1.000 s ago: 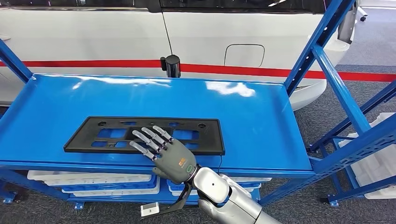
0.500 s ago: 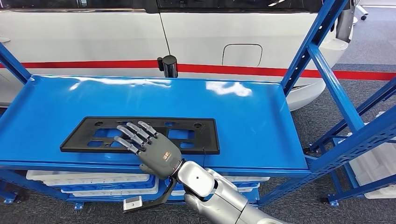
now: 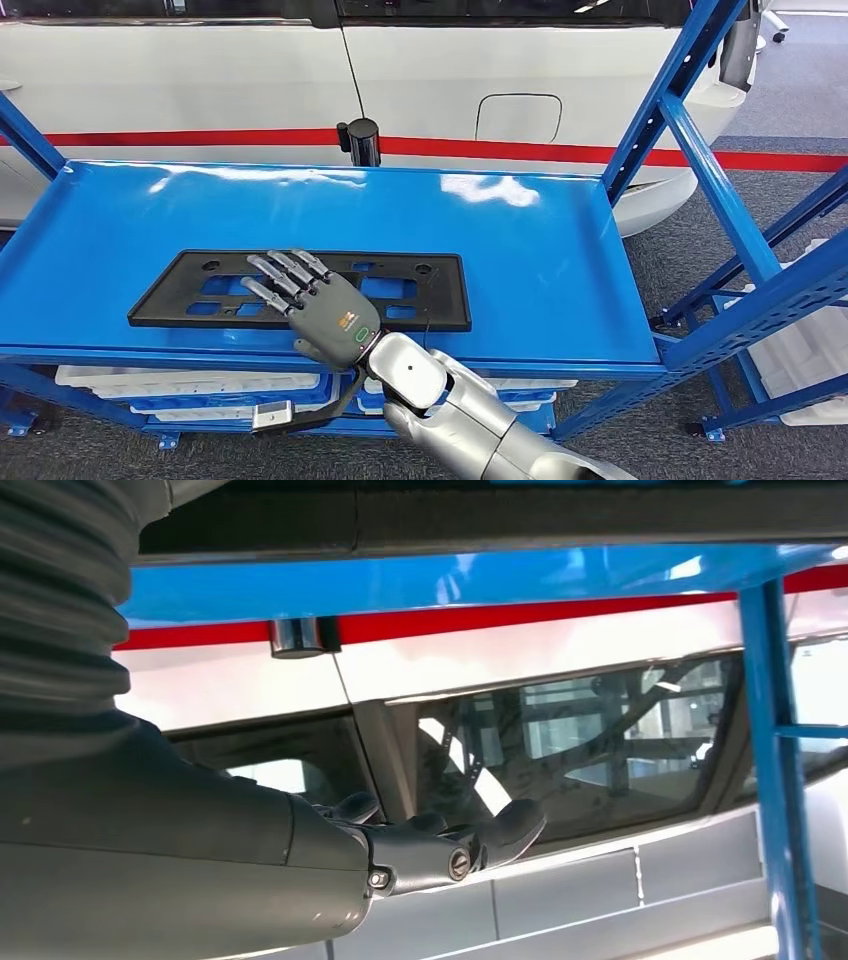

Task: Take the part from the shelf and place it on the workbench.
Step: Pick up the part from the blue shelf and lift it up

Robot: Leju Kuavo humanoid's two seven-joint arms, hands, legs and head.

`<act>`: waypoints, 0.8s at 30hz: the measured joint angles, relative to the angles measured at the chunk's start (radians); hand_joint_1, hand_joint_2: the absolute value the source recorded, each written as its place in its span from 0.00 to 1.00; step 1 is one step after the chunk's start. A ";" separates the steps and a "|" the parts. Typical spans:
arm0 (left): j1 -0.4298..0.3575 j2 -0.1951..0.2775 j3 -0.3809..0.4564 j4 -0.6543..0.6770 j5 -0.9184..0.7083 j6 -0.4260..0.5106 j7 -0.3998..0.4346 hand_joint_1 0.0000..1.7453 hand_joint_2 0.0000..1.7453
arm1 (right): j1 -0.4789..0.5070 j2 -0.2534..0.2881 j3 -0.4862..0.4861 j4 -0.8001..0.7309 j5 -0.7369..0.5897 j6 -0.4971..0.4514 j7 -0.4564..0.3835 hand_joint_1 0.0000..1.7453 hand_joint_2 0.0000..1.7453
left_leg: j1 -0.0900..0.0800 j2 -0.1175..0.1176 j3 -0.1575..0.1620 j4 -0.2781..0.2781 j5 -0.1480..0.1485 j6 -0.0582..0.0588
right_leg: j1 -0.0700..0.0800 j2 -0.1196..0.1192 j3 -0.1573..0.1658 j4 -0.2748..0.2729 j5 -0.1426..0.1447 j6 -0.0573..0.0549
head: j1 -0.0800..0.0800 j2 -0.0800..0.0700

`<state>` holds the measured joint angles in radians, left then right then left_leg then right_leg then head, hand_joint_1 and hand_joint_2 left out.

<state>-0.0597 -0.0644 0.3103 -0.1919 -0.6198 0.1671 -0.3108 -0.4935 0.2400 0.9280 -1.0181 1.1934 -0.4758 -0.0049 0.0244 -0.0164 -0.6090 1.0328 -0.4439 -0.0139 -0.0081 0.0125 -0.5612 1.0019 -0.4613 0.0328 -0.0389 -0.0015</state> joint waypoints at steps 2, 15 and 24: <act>-0.002 -0.002 0.000 0.000 -0.001 0.000 0.002 0.00 0.00 | -0.018 0.012 -0.004 0.032 0.005 -0.001 0.010 0.00 1.00 | 0.000 0.000 0.000 0.000 0.000 0.000 | 0.000 0.000 0.000 0.000 0.000 0.000 | 0.000 0.000; -0.019 -0.007 0.016 -0.001 -0.009 0.001 0.009 0.00 0.00 | -0.101 0.091 -0.042 0.278 0.033 -0.028 0.081 0.00 1.00 | 0.000 0.000 0.000 0.000 0.000 0.000 | 0.000 0.000 0.000 0.000 0.000 0.000 | 0.000 0.000; -0.019 -0.008 0.025 -0.001 -0.009 0.001 0.012 0.00 0.00 | -0.123 0.107 -0.049 0.344 0.070 -0.011 0.150 0.00 1.00 | 0.000 0.000 0.000 0.000 0.000 0.000 | 0.000 0.000 0.000 0.000 0.000 0.000 | 0.000 0.000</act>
<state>-0.0789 -0.0719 0.3353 -0.1926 -0.6290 0.1678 -0.2987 -0.6165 0.3474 0.8790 -0.6745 1.2631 -0.4871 0.1454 0.0245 -0.0161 -0.6089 1.0328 -0.4438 -0.0139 -0.0081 0.0125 -0.5613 1.0021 -0.4612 0.0327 -0.0389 -0.0016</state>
